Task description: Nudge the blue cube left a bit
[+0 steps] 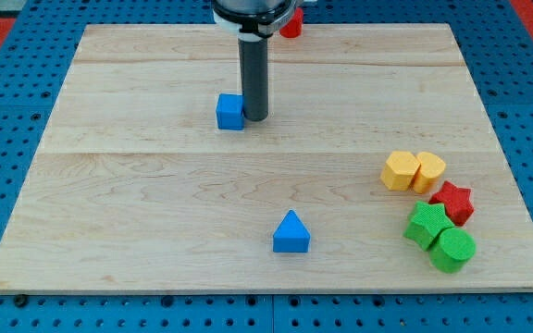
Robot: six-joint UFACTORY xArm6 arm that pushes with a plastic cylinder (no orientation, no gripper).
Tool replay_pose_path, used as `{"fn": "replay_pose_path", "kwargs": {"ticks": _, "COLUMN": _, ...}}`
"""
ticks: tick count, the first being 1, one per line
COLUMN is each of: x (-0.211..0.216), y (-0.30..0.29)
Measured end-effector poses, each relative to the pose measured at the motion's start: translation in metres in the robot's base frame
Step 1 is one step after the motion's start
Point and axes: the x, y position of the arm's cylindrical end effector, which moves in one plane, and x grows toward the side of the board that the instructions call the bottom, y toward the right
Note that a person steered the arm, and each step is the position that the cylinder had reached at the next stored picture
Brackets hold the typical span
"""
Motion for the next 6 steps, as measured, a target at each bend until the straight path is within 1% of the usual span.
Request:
{"fn": "replay_pose_path", "kwargs": {"ticks": 1, "x": -0.022, "y": 0.006}}
{"fn": "replay_pose_path", "kwargs": {"ticks": 5, "x": -0.025, "y": -0.022}}
{"fn": "replay_pose_path", "kwargs": {"ticks": 6, "x": -0.022, "y": -0.014}}
